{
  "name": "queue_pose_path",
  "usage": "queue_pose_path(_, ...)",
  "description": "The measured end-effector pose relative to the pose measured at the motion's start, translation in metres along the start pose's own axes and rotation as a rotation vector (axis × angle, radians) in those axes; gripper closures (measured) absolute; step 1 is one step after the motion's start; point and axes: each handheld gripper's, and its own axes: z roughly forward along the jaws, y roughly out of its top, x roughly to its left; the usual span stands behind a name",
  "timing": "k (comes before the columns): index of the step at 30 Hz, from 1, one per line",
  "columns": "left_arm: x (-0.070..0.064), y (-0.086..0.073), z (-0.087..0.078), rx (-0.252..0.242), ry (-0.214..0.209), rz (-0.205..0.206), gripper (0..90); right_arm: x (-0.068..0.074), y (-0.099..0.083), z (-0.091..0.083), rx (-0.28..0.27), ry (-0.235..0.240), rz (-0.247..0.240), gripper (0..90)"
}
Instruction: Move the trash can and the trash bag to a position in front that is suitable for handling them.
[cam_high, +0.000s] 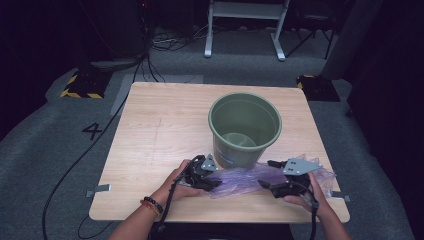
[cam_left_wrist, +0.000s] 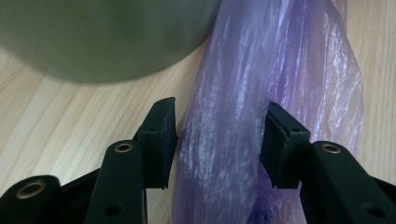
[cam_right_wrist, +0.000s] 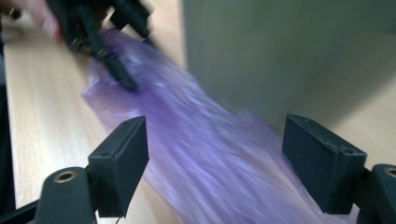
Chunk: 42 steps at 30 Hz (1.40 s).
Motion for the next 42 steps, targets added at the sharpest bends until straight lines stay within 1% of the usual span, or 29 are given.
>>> queue_pose_path(1,-0.001,0.001,0.001,0.001,0.000,-0.002,50.4,0.002,-0.001,0.007,0.017,0.011,-0.009,23.7)
queue_pose_path(2,-0.001,0.002,0.002,-0.003,-0.001,-0.001,49.5,0.004,-0.003,0.020,0.044,0.022,-0.009,23.6)
queue_pose_path(3,-0.001,0.003,0.003,-0.005,-0.003,0.000,49.5,0.004,-0.003,0.020,0.044,0.022,-0.009,23.6)
queue_pose_path(4,-0.001,0.003,0.004,-0.008,-0.004,-0.002,48.4,0.005,-0.007,0.032,0.072,0.031,-0.016,23.1)
queue_pose_path(6,-0.001,0.004,0.005,-0.011,-0.005,-0.004,47.6,0.005,-0.008,0.037,0.086,0.028,-0.022,23.0)
queue_pose_path(7,-0.001,0.004,0.005,-0.015,-0.005,-0.005,47.2,0.004,-0.012,0.046,0.109,0.029,-0.022,22.5)
queue_pose_path(8,0.000,0.004,0.006,-0.021,-0.020,-0.012,46.3,0.003,-0.013,0.050,0.122,0.024,-0.019,22.5)
queue_pose_path(11,0.000,0.004,0.006,-0.022,-0.025,-0.015,44.7,-0.001,-0.017,0.056,0.132,0.033,-0.012,22.2)
queue_pose_path(12,0.000,0.003,0.005,-0.022,-0.019,-0.016,40.7,-0.002,-0.020,0.060,0.147,0.031,-0.008,21.6)
queue_pose_path(14,0.001,0.003,0.004,-0.028,-0.020,-0.018,38.1,-0.003,-0.020,0.061,0.148,0.036,-0.004,21.5)
queue_pose_path(15,0.002,0.002,-0.001,-0.055,-0.008,-0.030,36.3,-0.003,-0.019,0.061,0.150,0.038,-0.005,21.8)
queue_pose_path(16,0.003,0.002,-0.004,-0.063,-0.007,-0.036,34.7,-0.003,-0.020,0.061,0.150,0.043,0.001,22.3)
queue_pose_path(18,0.004,0.002,-0.008,-0.072,-0.005,-0.047,28.9,-0.005,-0.020,0.060,0.151,0.070,0.010,28.3)
queue_pose_path(19,0.004,0.001,-0.012,-0.080,0.004,-0.051,26.7,-0.005,-0.021,0.059,0.150,0.082,0.013,31.3)
queue_pose_path(20,0.005,0.000,-0.017,-0.089,0.019,-0.059,26.7,-0.005,-0.021,0.059,0.150,0.082,0.013,31.3)
queue_pose_path(23,0.007,-0.008,-0.032,-0.113,0.029,-0.075,22.9,-0.006,-0.022,0.056,0.139,0.092,0.012,47.1)
queue_pose_path(25,0.009,-0.015,-0.041,-0.115,0.068,-0.085,20.9,-0.008,-0.023,0.054,0.129,0.084,0.018,57.8)
queue_pose_path(26,0.010,-0.025,-0.047,-0.129,0.086,-0.095,20.1,-0.009,-0.025,0.052,0.123,0.075,0.022,67.1)
queue_pose_path(27,0.010,-0.025,-0.047,-0.129,0.086,-0.095,19.3,-0.009,-0.025,0.052,0.123,0.075,0.022,67.1)
queue_pose_path(28,0.011,-0.033,-0.052,-0.130,0.115,-0.099,18.2,-0.008,-0.025,0.052,0.119,0.072,0.020,73.7)
queue_pose_path(29,0.011,-0.033,-0.052,-0.130,0.115,-0.099,18.1,-0.008,-0.025,0.052,0.119,0.072,0.020,73.7)
queue_pose_path(30,0.015,-0.040,-0.058,-0.132,0.132,-0.111,18.2,-0.008,-0.025,0.052,0.117,0.067,0.020,78.8)
queue_pose_path(32,0.020,-0.046,-0.062,-0.139,0.153,-0.135,17.9,-0.008,-0.025,0.052,0.115,0.062,0.019,82.4)
queue_pose_path(33,0.020,-0.046,-0.062,-0.139,0.153,-0.135,18.4,-0.008,-0.025,0.052,0.115,0.062,0.019,82.4)
queue_pose_path(36,0.026,-0.054,-0.065,-0.135,0.168,-0.161,18.4,-0.008,-0.025,0.053,0.112,0.042,0.017,84.1)
queue_pose_path(39,0.027,-0.061,-0.066,-0.101,0.190,-0.154,18.6,-0.008,-0.023,0.055,0.110,0.020,0.017,85.6)
queue_pose_path(40,0.027,-0.066,-0.069,-0.091,0.199,-0.162,18.6,-0.009,-0.023,0.057,0.106,0.007,0.017,86.6)
queue_pose_path(41,0.027,-0.066,-0.069,-0.091,0.199,-0.162,18.6,-0.009,-0.023,0.057,0.106,0.007,0.017,86.6)
queue_pose_path(42,0.030,-0.073,-0.075,-0.106,0.206,-0.184,18.6,-0.010,-0.022,0.057,0.102,0.008,0.022,86.9)
